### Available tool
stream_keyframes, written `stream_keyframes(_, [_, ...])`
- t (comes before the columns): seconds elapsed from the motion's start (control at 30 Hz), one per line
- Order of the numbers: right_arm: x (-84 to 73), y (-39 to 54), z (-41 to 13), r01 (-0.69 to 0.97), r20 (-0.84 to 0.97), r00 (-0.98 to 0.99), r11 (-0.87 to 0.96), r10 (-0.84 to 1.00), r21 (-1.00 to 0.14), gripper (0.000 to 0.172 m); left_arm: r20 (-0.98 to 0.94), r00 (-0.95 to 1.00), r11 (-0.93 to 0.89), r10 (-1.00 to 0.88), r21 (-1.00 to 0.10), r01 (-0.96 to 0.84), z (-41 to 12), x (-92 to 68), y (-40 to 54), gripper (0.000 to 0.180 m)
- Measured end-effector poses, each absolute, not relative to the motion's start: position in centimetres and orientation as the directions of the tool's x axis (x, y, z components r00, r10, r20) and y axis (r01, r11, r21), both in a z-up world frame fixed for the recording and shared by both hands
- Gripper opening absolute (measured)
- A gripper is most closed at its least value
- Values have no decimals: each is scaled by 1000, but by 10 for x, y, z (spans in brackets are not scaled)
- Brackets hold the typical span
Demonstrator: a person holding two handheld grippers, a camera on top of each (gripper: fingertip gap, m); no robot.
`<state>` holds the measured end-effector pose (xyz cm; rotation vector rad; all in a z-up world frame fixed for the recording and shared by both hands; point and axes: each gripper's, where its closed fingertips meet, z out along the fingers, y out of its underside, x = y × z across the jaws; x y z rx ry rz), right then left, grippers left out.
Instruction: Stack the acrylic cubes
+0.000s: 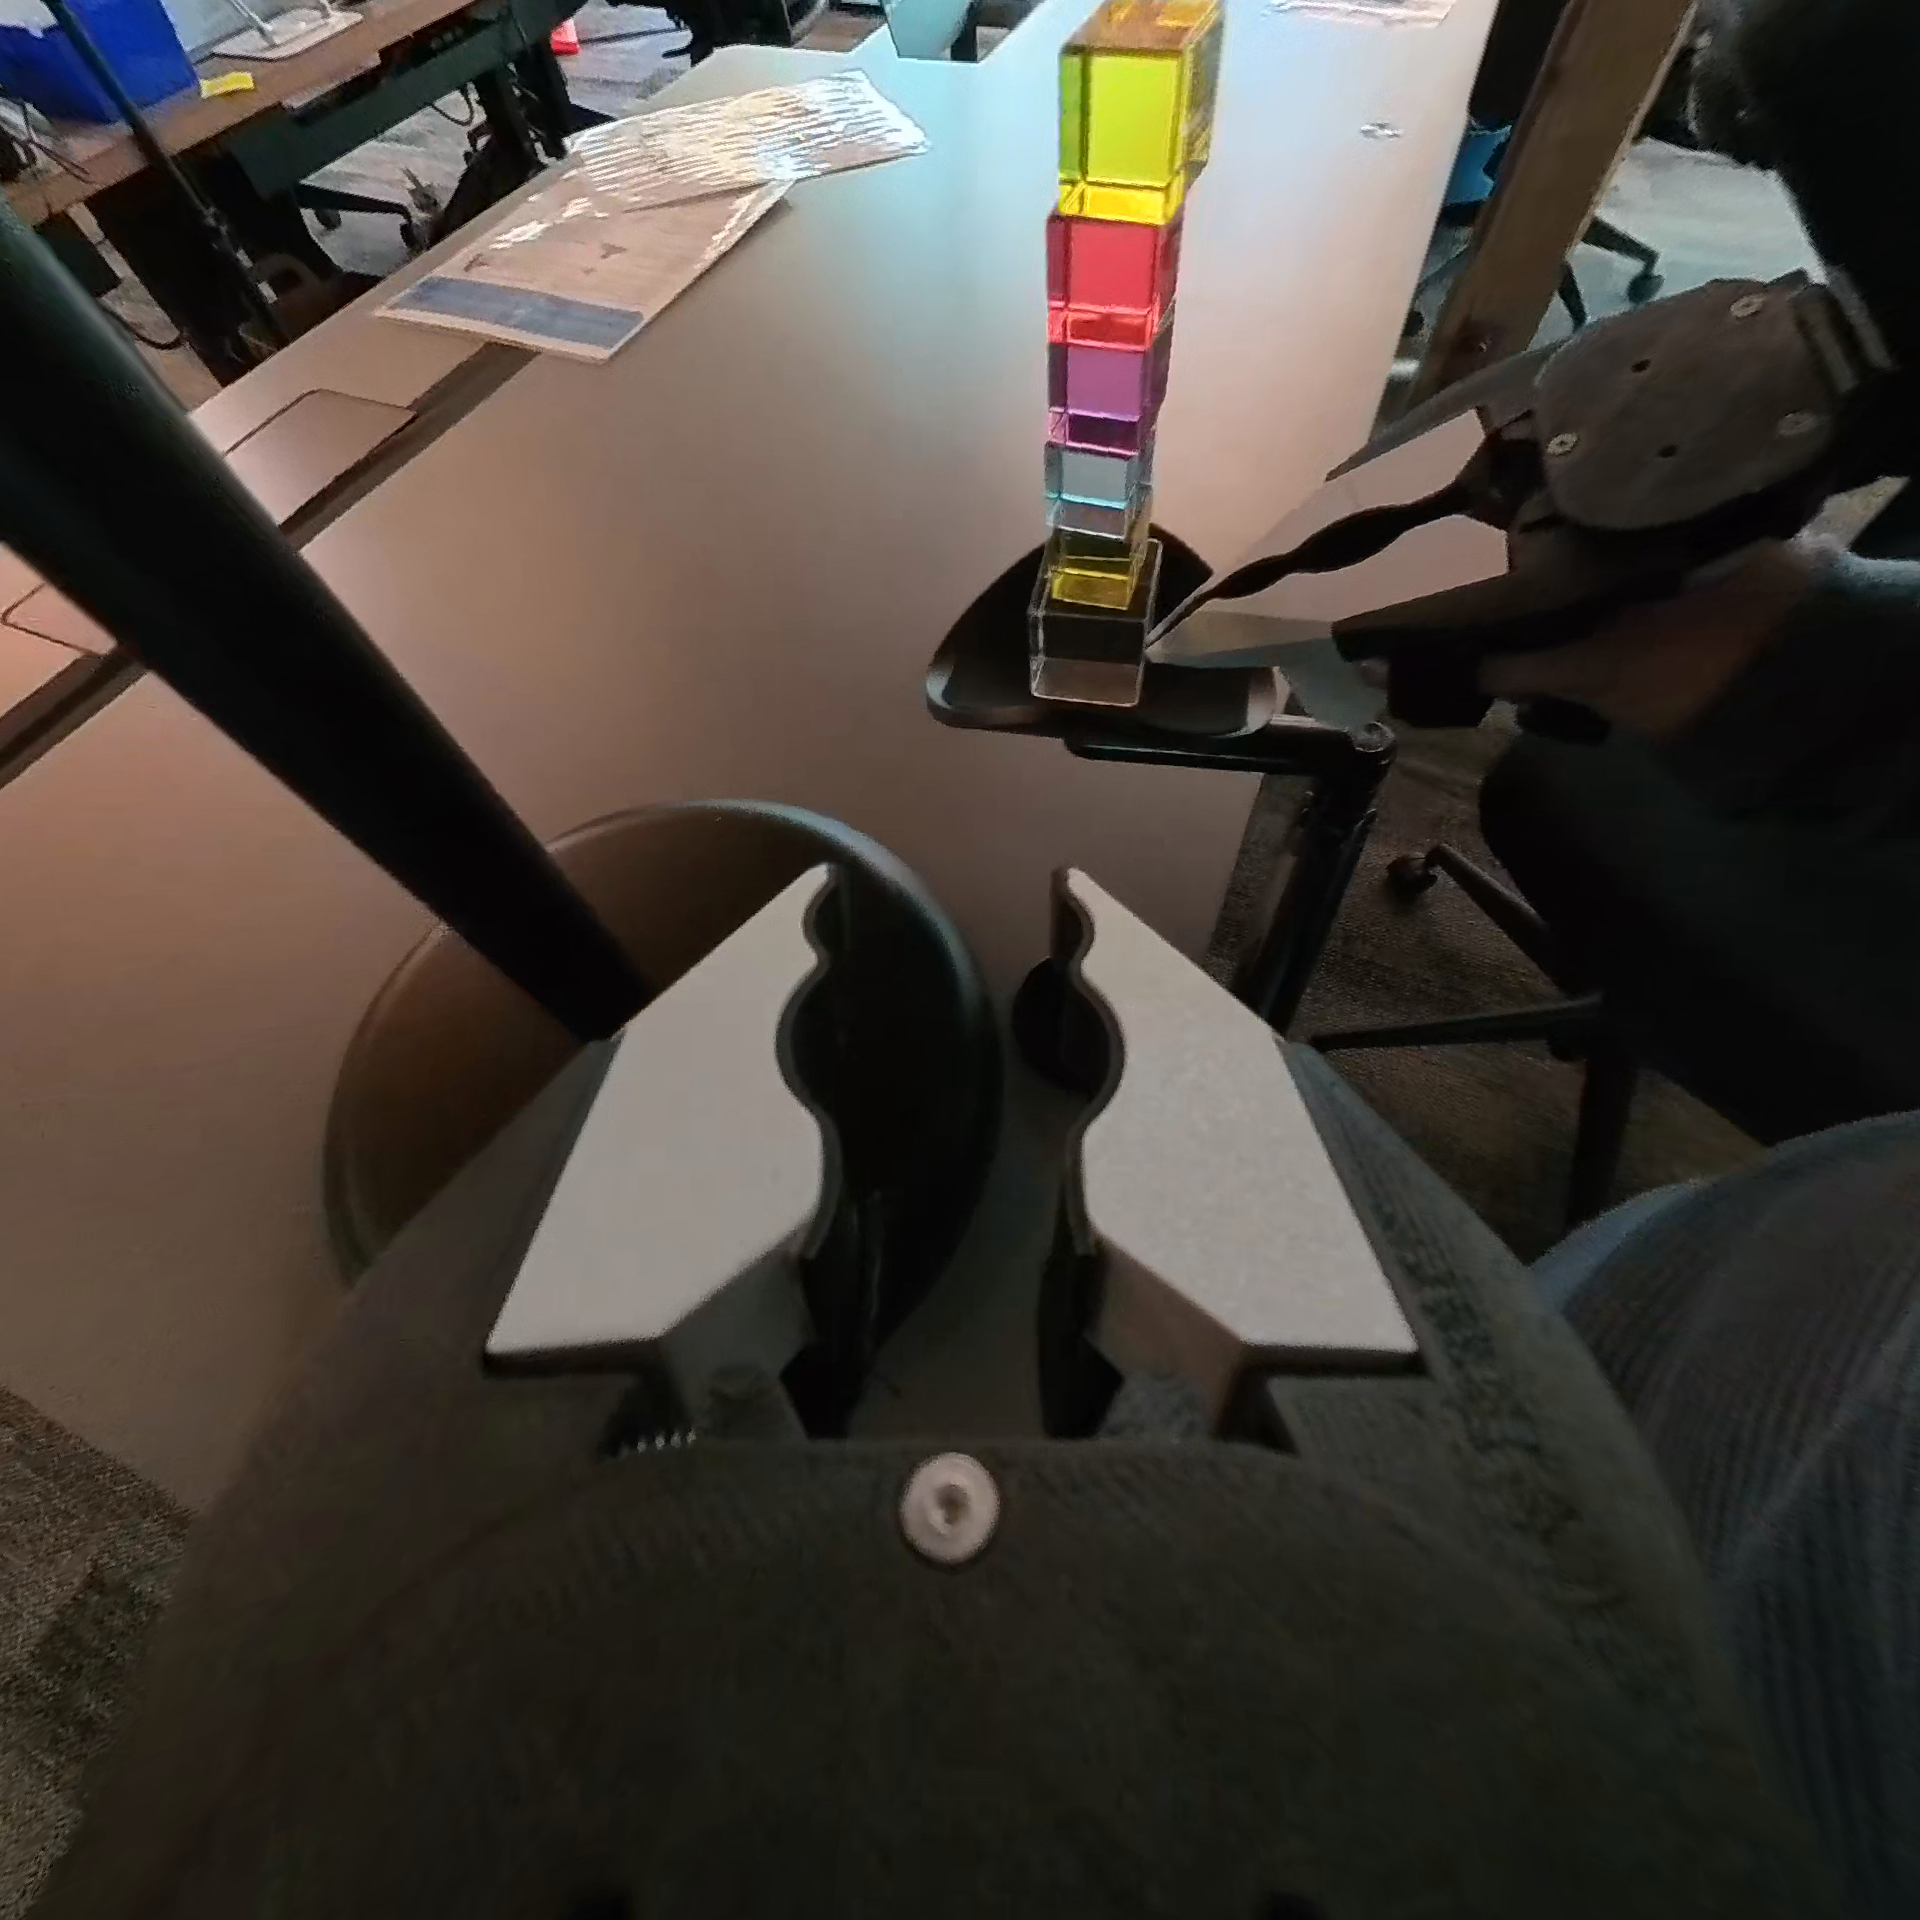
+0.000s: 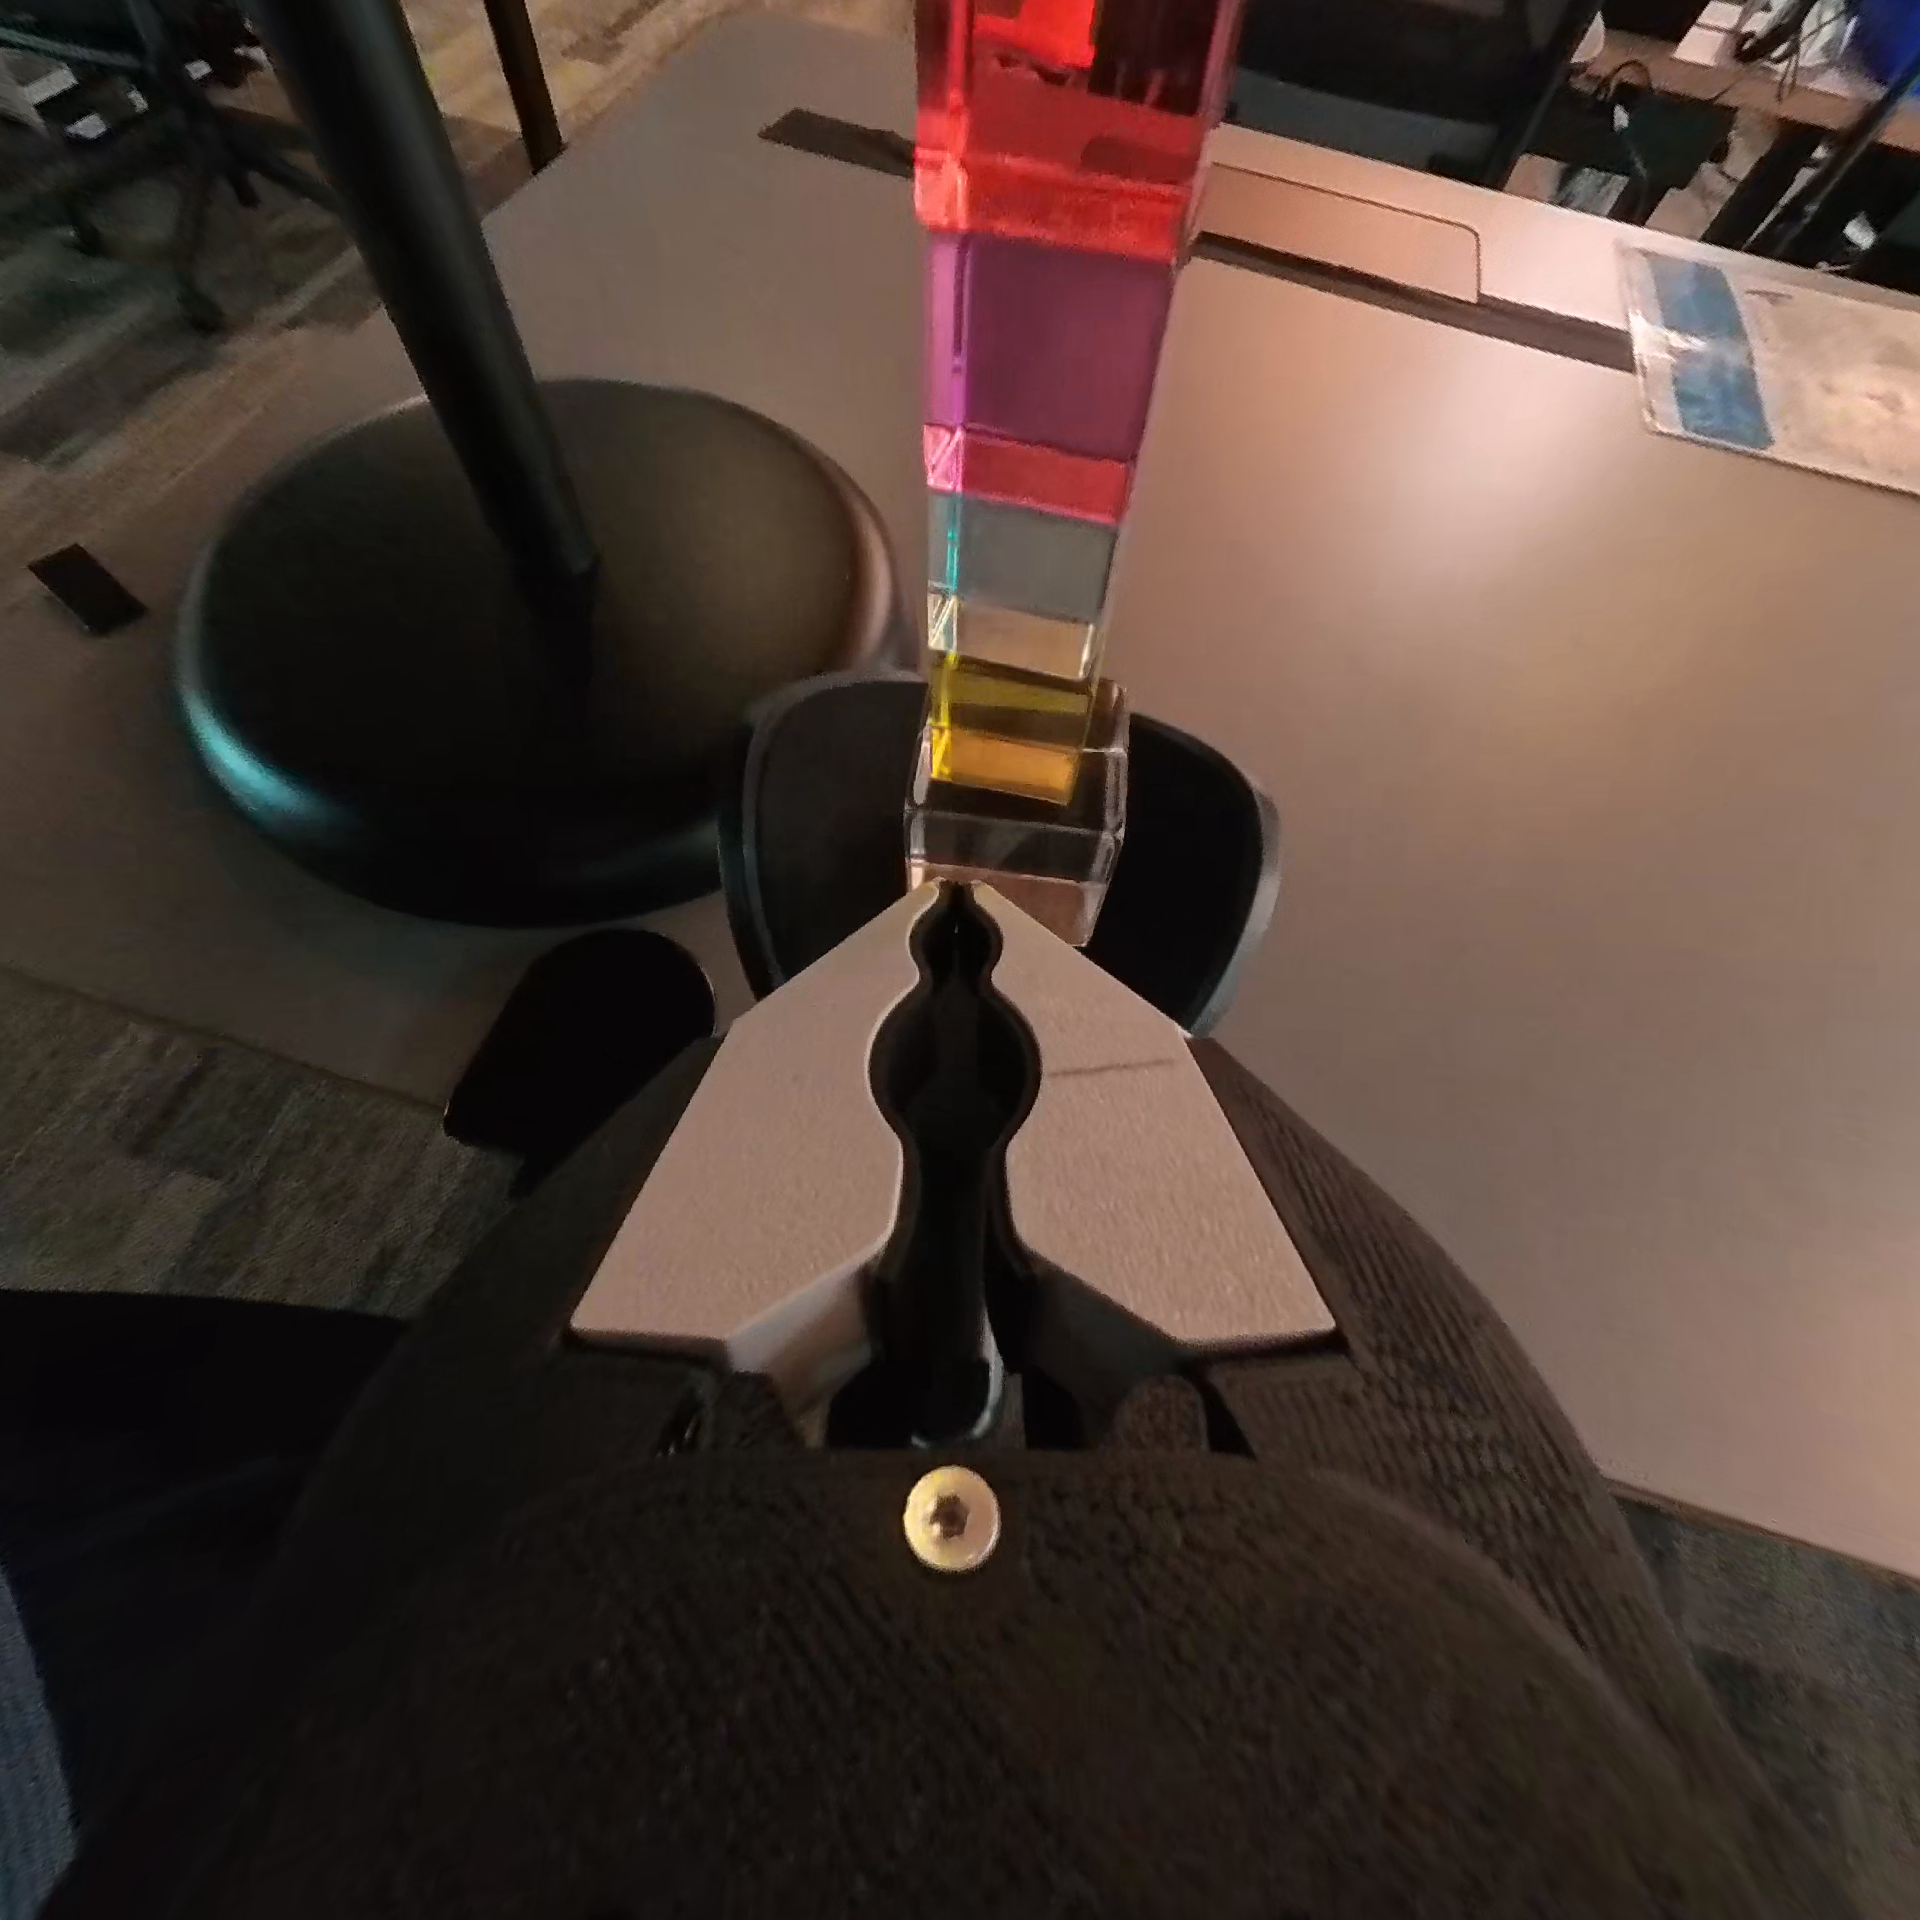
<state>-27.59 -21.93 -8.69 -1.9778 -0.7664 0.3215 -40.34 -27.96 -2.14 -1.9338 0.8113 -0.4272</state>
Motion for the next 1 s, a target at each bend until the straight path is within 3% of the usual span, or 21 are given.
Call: stream_keyframes(1.0, [-297,-198,-93,376,21,740,-388,672,-841,0,18,788,-406,-615,-865,-297,-36,-436,-282,38])
